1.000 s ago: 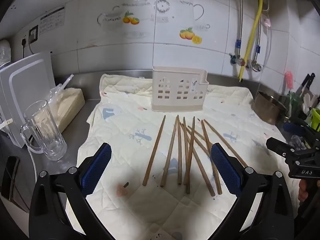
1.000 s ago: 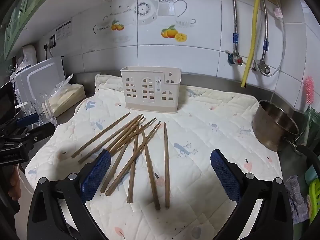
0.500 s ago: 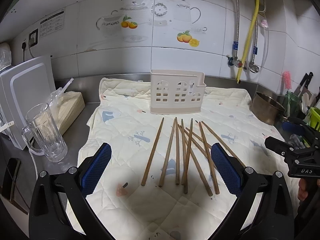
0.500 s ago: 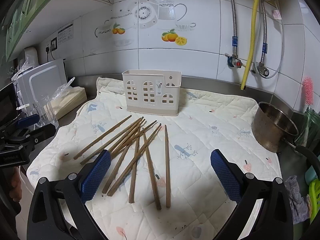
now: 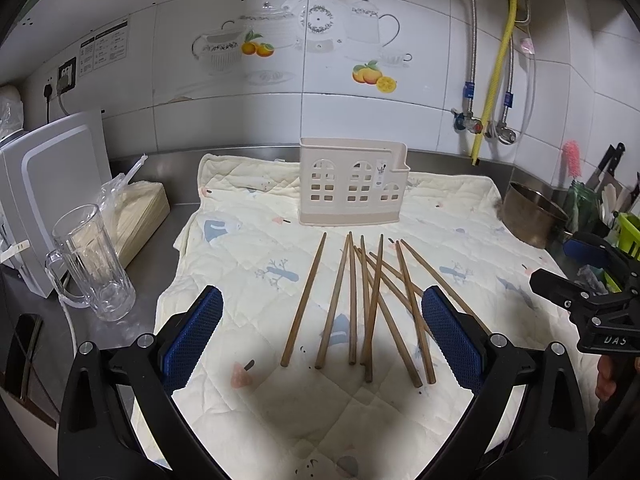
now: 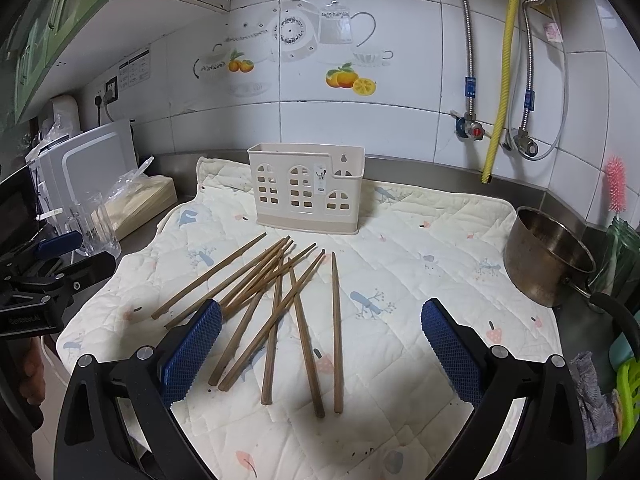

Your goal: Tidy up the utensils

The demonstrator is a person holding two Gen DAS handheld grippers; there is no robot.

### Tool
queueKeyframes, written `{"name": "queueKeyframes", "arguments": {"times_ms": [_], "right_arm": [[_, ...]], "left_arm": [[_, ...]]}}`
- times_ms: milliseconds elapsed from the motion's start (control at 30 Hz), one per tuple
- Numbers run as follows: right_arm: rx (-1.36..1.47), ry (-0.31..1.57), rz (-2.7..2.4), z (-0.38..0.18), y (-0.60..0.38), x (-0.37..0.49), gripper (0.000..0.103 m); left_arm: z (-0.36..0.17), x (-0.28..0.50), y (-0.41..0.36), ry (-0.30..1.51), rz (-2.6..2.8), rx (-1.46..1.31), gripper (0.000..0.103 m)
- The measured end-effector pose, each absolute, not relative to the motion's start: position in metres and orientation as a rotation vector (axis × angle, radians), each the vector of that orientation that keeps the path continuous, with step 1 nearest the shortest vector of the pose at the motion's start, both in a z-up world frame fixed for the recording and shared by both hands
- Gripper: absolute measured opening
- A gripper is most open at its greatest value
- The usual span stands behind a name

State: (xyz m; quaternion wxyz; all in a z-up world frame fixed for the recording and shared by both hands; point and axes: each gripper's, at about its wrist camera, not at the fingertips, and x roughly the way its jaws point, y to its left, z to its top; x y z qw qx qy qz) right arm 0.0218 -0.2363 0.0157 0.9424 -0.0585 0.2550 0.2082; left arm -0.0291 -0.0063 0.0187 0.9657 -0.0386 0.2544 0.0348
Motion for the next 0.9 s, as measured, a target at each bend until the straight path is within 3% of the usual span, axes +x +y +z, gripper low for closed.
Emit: {"name": "queueKeyframes", "arguments": {"times_ms": [900], "right_arm": [[-0.12,0.507,0.429,0.0209,-0.2376,0.0157,0.097]], "left_arm": [[0.0196,-0.0357,-0.0108,0.505,0.069,-0.072,0.098]]}}
